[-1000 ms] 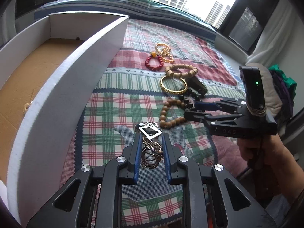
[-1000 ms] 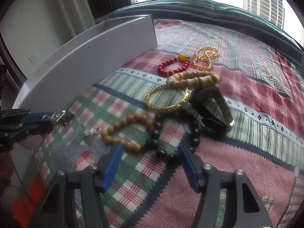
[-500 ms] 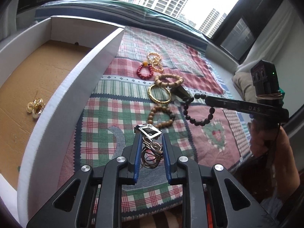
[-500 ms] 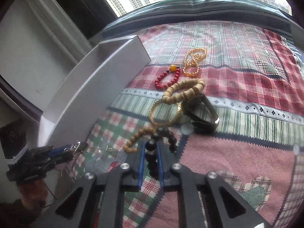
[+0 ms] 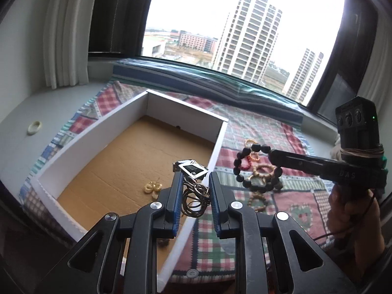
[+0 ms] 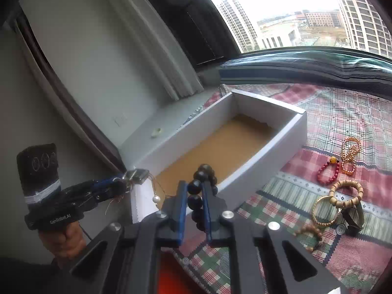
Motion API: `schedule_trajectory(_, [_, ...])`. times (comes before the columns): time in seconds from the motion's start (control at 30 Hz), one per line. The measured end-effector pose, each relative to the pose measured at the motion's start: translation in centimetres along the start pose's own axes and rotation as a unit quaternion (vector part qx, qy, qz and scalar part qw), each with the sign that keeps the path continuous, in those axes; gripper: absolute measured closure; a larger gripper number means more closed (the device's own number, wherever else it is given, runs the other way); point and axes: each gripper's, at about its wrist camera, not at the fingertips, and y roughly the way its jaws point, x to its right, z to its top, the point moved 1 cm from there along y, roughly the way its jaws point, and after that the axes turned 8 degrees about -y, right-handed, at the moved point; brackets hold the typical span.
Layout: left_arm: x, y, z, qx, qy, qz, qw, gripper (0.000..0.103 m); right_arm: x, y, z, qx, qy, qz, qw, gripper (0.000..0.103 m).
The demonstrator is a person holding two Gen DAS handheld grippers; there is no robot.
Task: Organize jewelry
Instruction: 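Carry the charm into the white box with the left tool while the right tool releases the bracelet there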
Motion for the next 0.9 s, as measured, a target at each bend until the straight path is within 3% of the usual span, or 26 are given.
schedule_trajectory(0.2, [-7.6, 5.2, -1.2, -0.034, -0.052, 0.111, 0.9919, 0.083, -4.6, 8.9, 2.2, -0.052, -0.035, 0.021, 0.998, 0.09])
schedule_trajectory(0.4, [-11.3, 8.4, -3.1, -0.074, -0.074, 0.14, 0.9846, 0.08, -5.7, 17.0, 0.5, -0.122, -0.049, -0.021, 0.991, 0.088])
schedule_trajectory(0.5, [-11.6, 8.6, -3.5, -0.071, -0.074, 0.151, 0.9831, 0.052, -5.5, 19.3, -0.6, -0.135, -0.046, -0.054, 0.988, 0.086])
schedule_trajectory(0.57, [-11.4, 8.0, -3.4, -0.055, -0.075, 0.151, 0.9841, 0.038, -5.4, 19.4, -1.0, -0.133, -0.036, -0.062, 0.989, 0.074])
schedule_trajectory(0.63, [-10.9, 7.2, -3.4, -0.045, -0.071, 0.144, 0.9859, 0.037, -5.3, 18.4, -1.0, -0.118, -0.028, -0.066, 0.99, 0.058])
schedule_trajectory(0.7, [-10.1, 6.6, -3.4, -0.038, -0.064, 0.134, 0.9882, 0.034, -5.5, 16.9, -0.9, -0.099, -0.034, -0.075, 0.992, 0.057])
schedule_trajectory(0.83, [-6.7, 5.4, -3.9, -0.022, -0.037, 0.103, 0.9937, 0.028, -6.3, 12.9, -1.3, -0.067, -0.067, -0.128, 0.987, 0.039])
schedule_trajectory(0.9, [-4.6, 5.1, -4.4, -0.017, -0.018, 0.082, 0.9963, 0.027, -6.5, 11.0, -2.0, -0.054, -0.079, -0.157, 0.983, 0.037])
